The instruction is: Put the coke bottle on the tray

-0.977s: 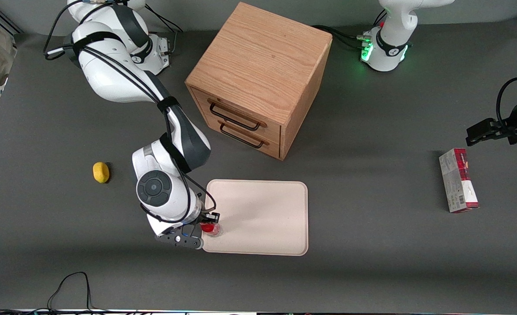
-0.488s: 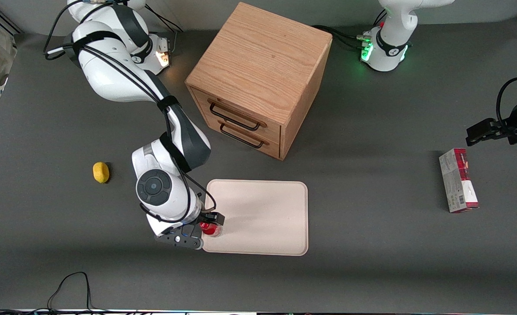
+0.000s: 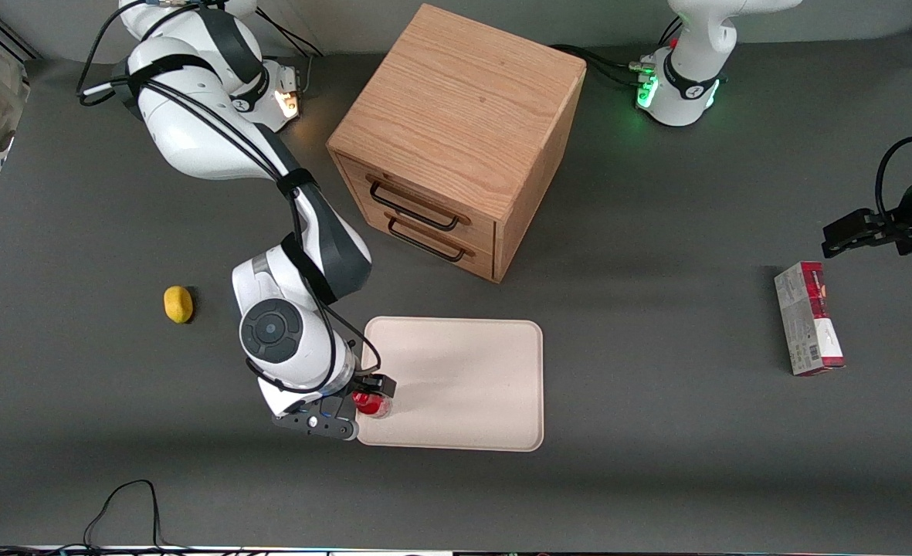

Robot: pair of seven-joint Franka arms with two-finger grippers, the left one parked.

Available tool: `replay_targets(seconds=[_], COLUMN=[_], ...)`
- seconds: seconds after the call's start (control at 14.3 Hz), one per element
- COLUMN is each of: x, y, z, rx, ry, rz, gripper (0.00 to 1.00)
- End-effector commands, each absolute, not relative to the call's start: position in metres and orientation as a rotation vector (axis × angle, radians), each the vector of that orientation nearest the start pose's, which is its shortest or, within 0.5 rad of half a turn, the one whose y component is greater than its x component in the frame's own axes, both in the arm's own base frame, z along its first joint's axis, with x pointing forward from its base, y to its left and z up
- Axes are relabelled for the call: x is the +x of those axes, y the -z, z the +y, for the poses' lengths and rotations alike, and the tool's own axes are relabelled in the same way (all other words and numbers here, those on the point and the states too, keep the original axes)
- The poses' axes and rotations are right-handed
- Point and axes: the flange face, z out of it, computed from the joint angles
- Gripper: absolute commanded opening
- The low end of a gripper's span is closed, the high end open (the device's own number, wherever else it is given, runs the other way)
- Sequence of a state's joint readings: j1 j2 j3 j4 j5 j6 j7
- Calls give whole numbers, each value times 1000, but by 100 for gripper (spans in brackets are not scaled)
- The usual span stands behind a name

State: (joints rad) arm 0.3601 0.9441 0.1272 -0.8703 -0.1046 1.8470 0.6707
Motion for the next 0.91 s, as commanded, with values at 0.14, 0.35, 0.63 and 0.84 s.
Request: replay_targets(seconds=[0.14,0.35,0.63,0.84], x=[690,660,575,531], y=[-423,-452,-477,-496], z=[278,221,158,117], rx=[-3126,-3134,-3145,-3142], ry=[-200,-237,-173,-121], rz=[192,52,-111,-167], gripper=[100,100,100,100])
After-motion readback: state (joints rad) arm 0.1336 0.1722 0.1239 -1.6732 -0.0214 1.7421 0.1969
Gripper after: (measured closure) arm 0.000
